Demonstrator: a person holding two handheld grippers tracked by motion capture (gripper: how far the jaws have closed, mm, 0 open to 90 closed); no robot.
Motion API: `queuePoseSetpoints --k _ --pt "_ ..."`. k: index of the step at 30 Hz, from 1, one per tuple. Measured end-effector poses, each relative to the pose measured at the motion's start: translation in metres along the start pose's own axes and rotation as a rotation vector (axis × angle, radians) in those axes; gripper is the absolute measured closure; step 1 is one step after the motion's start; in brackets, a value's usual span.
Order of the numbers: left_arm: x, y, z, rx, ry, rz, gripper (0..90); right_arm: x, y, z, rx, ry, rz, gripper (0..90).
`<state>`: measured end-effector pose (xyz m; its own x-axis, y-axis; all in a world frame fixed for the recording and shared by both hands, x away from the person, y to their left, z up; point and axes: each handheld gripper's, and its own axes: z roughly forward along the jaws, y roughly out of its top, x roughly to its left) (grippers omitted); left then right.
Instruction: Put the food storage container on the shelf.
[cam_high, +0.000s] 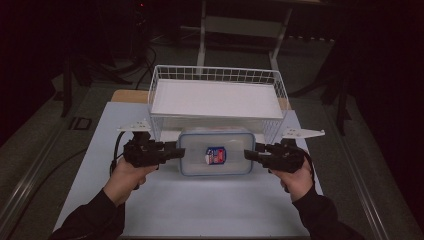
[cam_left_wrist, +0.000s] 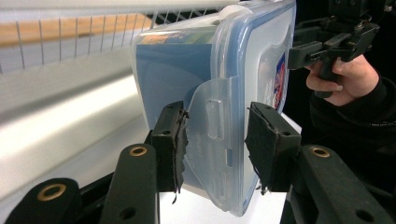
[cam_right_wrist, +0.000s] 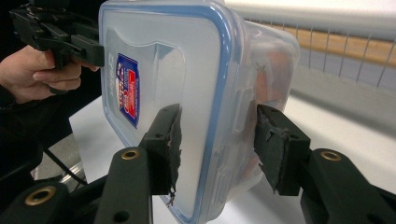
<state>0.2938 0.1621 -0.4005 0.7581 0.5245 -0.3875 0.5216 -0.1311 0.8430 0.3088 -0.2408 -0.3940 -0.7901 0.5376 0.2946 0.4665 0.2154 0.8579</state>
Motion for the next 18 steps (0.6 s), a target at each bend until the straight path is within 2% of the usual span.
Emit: queuePoseSetpoints --k 6,18 --pt "-0.004 0.022 -0.006 -0.023 0.009 0.018 57.6 0.001 0.021 -0.007 -0.026 -0.004 -0.011 51.9" --pt "0.001 0.072 -0.016 -0.074 0.022 0.051 57.5 -0.003 0.063 -0.012 -0.083 -0.012 -0.017 52.0"
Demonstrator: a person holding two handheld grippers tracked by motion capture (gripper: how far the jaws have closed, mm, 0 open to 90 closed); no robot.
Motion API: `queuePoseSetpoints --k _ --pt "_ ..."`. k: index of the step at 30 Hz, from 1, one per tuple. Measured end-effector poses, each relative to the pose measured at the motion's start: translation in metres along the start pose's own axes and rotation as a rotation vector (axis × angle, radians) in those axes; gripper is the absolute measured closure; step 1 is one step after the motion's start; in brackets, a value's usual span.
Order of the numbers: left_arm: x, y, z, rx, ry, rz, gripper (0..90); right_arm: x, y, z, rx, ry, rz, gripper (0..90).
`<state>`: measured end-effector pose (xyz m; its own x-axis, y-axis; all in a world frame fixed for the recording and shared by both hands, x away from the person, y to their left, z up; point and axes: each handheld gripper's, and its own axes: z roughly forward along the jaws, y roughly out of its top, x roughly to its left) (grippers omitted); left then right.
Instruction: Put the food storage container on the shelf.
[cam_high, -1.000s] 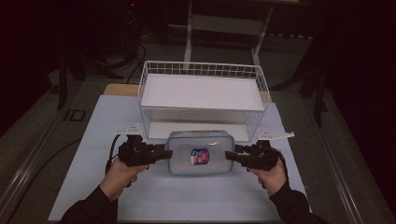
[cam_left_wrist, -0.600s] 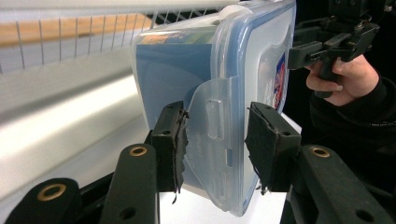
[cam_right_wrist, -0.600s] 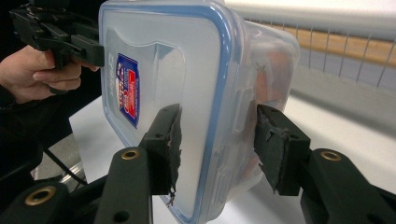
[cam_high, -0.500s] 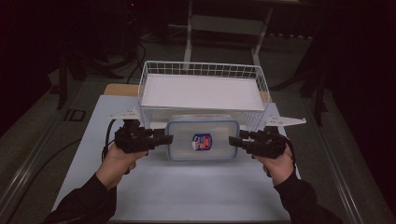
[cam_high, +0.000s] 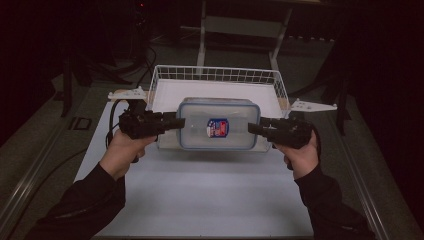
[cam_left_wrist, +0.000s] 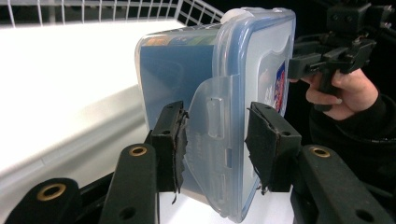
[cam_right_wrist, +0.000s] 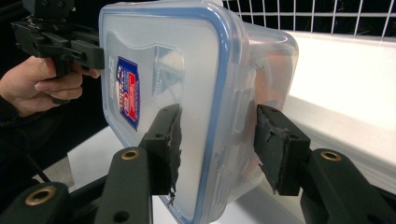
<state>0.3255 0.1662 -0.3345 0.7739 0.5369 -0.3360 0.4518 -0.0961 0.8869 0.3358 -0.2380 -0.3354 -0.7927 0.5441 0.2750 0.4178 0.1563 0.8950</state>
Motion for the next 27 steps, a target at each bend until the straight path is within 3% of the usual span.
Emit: queuePoseSetpoints --k 12,21,27 --pt "0.018 0.037 0.009 -0.022 0.012 -0.001 57.2 -0.018 0.032 0.006 -0.023 -0.019 0.009 52.0" --pt "0.040 0.043 0.027 -0.013 0.029 -0.038 56.3 -0.039 0.042 0.018 -0.014 -0.038 0.040 51.8" --pt "0.046 0.049 0.035 -0.011 0.045 -0.032 55.6 -0.049 0.048 0.022 -0.020 -0.050 0.061 51.8"
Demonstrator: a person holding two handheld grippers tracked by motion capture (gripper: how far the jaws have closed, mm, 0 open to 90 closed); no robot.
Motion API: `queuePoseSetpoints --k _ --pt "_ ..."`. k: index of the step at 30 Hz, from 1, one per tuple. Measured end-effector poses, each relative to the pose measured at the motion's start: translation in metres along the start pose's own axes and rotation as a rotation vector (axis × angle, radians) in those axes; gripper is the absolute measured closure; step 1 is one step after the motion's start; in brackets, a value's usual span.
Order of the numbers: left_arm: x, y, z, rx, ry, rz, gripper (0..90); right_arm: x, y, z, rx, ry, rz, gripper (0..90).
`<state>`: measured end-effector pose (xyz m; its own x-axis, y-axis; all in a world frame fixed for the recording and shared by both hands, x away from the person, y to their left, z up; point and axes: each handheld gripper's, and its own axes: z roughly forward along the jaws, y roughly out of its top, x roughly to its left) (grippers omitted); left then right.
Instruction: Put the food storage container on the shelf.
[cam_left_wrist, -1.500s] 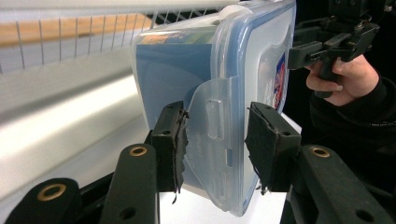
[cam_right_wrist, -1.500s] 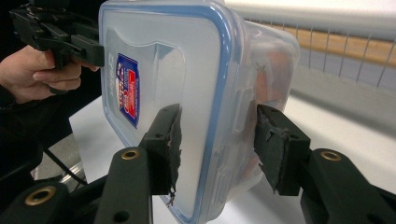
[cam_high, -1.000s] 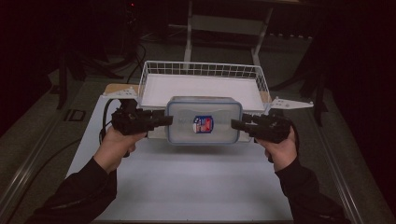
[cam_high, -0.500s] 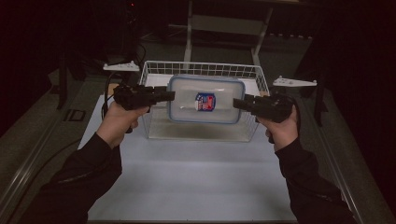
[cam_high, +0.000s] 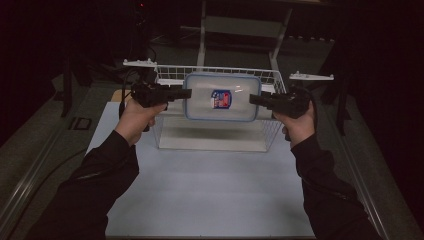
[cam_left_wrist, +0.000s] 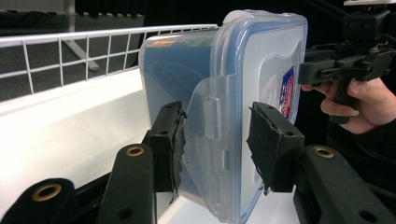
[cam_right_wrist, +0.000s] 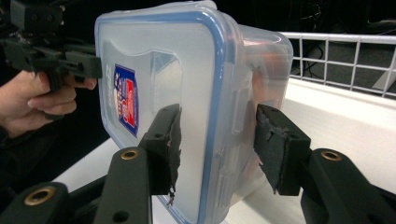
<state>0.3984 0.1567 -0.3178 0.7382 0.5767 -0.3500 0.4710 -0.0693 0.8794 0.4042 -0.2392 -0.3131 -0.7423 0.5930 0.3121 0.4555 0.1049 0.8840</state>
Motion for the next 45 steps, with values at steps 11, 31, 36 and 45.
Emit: queuePoseSetpoints --k 11,31,36,45 --pt "0.017 0.007 0.007 -0.012 -0.005 -0.057 55.3 -0.013 0.008 0.012 0.008 -0.002 0.041 51.5" --pt "0.034 0.013 0.023 -0.072 0.052 -0.140 51.0 -0.018 0.014 0.035 0.043 -0.095 0.110 44.2" --pt "0.040 0.018 0.032 -0.076 0.067 -0.167 48.1 -0.017 0.012 0.035 0.031 -0.112 0.150 45.2" --pt "0.049 0.019 0.040 -0.066 0.082 -0.255 45.3 -0.020 0.011 0.039 0.043 -0.120 0.221 40.9"
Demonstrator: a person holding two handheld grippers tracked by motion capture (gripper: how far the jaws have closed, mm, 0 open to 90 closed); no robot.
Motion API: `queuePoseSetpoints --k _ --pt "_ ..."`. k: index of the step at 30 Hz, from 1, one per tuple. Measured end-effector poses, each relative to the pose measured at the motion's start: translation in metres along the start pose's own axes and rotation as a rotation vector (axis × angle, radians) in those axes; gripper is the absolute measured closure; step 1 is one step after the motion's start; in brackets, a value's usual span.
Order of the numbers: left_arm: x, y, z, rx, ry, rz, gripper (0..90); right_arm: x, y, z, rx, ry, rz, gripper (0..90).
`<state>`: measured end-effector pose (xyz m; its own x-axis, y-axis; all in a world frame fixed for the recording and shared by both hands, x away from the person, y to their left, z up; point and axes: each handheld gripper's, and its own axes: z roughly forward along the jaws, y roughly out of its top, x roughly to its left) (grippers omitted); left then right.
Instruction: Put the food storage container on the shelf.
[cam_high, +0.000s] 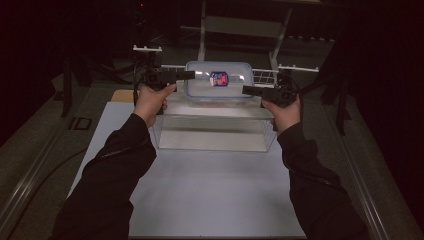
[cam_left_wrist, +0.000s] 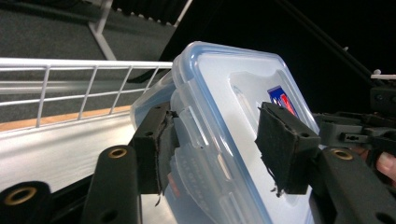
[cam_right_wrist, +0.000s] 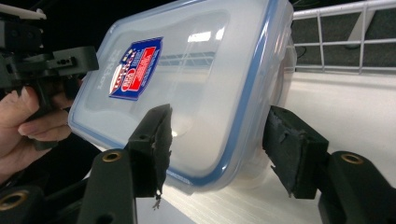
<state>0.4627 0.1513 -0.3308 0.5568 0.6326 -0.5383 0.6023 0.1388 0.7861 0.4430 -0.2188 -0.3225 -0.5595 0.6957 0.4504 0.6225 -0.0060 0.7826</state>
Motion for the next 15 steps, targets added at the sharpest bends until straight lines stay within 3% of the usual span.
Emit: queuePoseSetpoints --k 5,7,11,15 --pt "0.000 0.001 0.004 0.007 0.067 0.038 41.5 0.000 0.000 0.002 -0.006 -0.012 0.027 40.0" --pt "-0.002 0.000 0.006 -0.005 0.094 0.076 39.4 -0.001 0.000 0.002 -0.007 -0.005 0.061 38.8" --pt "-0.013 0.001 0.007 -0.027 0.157 0.141 36.6 -0.001 0.000 0.003 -0.012 -0.001 0.081 37.2" --pt "-0.019 0.002 -0.002 -0.080 0.140 0.147 36.5 0.003 0.000 -0.002 -0.041 -0.022 0.038 33.8"
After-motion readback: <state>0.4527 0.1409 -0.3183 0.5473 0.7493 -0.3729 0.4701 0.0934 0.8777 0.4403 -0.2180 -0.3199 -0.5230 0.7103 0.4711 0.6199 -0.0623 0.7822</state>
